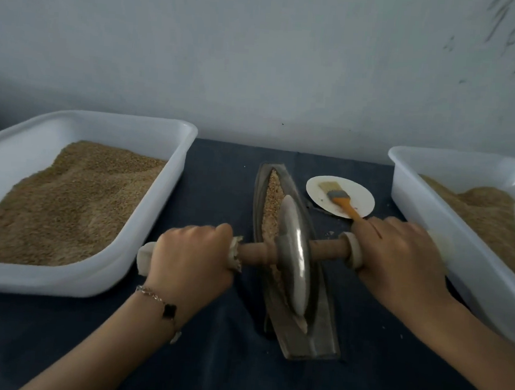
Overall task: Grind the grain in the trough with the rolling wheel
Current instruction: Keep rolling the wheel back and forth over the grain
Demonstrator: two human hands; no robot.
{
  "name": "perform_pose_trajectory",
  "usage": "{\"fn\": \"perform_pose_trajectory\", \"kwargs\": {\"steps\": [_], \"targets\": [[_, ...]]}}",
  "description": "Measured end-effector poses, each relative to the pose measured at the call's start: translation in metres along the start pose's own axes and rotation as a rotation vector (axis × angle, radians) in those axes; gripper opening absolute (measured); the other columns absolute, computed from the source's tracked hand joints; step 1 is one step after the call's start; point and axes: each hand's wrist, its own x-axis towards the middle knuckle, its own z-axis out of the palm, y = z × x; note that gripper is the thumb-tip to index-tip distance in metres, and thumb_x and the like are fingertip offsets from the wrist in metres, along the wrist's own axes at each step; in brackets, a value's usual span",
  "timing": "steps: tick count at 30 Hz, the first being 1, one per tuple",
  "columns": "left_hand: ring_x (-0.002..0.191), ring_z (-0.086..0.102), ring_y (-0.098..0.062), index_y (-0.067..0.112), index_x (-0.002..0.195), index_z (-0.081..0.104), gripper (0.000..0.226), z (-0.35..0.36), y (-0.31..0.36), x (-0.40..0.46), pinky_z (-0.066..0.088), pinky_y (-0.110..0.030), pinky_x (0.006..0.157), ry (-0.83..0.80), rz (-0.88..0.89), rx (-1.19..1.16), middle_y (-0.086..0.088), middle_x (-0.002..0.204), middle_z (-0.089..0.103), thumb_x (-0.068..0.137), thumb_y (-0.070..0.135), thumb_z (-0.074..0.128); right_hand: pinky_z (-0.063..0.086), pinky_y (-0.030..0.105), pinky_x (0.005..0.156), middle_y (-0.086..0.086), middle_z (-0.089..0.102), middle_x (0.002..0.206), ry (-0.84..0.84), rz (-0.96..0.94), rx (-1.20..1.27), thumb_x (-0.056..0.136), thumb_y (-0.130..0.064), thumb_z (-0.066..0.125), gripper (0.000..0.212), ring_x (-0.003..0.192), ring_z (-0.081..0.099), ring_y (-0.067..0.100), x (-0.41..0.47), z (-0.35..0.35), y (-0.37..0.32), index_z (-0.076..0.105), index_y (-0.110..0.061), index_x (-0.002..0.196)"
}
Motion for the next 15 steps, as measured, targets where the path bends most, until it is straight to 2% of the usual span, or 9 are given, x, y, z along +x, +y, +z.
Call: {"fn": "perform_pose_trajectory", "kwargs": {"steps": [4, 7, 9, 11, 13, 15], "targets": [[0.054, 0.038, -0.007, 0.028, 0.067, 0.028, 0.029, 0.011, -0.004, 0.010, 0.016, -0.023, 0.043, -0.063, -0.066, 0.042, 0.011, 0.060, 0.038, 0.083, 0.042, 0.048, 0.028, 0.030, 0.052, 0.005, 0.052, 0.055, -0.037, -0.012, 0.045, 0.047, -0.002, 0.083, 0.036, 0.048, 0.047, 0.025, 0.010, 0.007, 0.004, 0.053, -0.012, 0.064], [0.052, 0.036, -0.006, 0.029, 0.068, 0.031, 0.026, 0.024, -0.009, 0.028, 0.018, -0.023, 0.043, -0.055, -0.093, 0.008, 0.011, 0.060, 0.040, 0.083, 0.040, 0.049, 0.027, 0.029, 0.050, 0.000, 0.049, 0.053, -0.098, -0.027, 0.042, 0.043, -0.006, 0.082, 0.037, 0.046, 0.046, 0.025, 0.030, 0.024, 0.012, 0.052, -0.014, 0.063], [0.051, 0.036, -0.007, 0.029, 0.067, 0.032, 0.027, 0.033, -0.013, 0.044, 0.020, -0.024, 0.044, -0.055, -0.103, -0.022, 0.011, 0.060, 0.040, 0.082, 0.037, 0.052, 0.025, 0.027, 0.050, -0.011, 0.038, 0.056, -0.218, -0.003, -0.019, 0.052, -0.015, 0.077, 0.032, 0.050, 0.041, 0.021, 0.050, 0.038, 0.019, 0.050, -0.021, 0.068], [0.054, 0.040, -0.009, 0.028, 0.069, 0.035, 0.024, 0.039, -0.017, 0.064, 0.025, -0.025, 0.047, -0.035, -0.109, -0.022, 0.011, 0.061, 0.041, 0.083, 0.036, 0.052, 0.022, 0.026, 0.049, -0.013, 0.034, 0.058, -0.333, 0.059, -0.008, 0.066, -0.024, 0.067, 0.025, 0.055, 0.036, 0.017, 0.073, 0.054, 0.027, 0.043, -0.029, 0.071], [0.057, 0.044, -0.013, 0.026, 0.071, 0.039, 0.021, 0.043, -0.020, 0.087, 0.030, -0.026, 0.053, -0.019, -0.125, -0.005, 0.010, 0.062, 0.042, 0.085, 0.035, 0.051, 0.018, 0.027, 0.047, -0.013, 0.038, 0.061, -0.374, 0.102, 0.023, 0.073, -0.027, 0.062, 0.027, 0.056, 0.037, 0.015, 0.093, 0.067, 0.033, 0.036, -0.031, 0.068], [0.059, 0.045, -0.016, 0.024, 0.071, 0.043, 0.019, 0.045, -0.023, 0.110, 0.032, -0.027, 0.057, -0.031, -0.154, -0.006, 0.008, 0.061, 0.041, 0.086, 0.033, 0.049, 0.020, 0.028, 0.049, -0.013, 0.038, 0.061, -0.348, 0.120, 0.050, 0.073, -0.025, 0.060, 0.026, 0.058, 0.039, 0.017, 0.108, 0.076, 0.039, 0.035, -0.031, 0.069]]}}
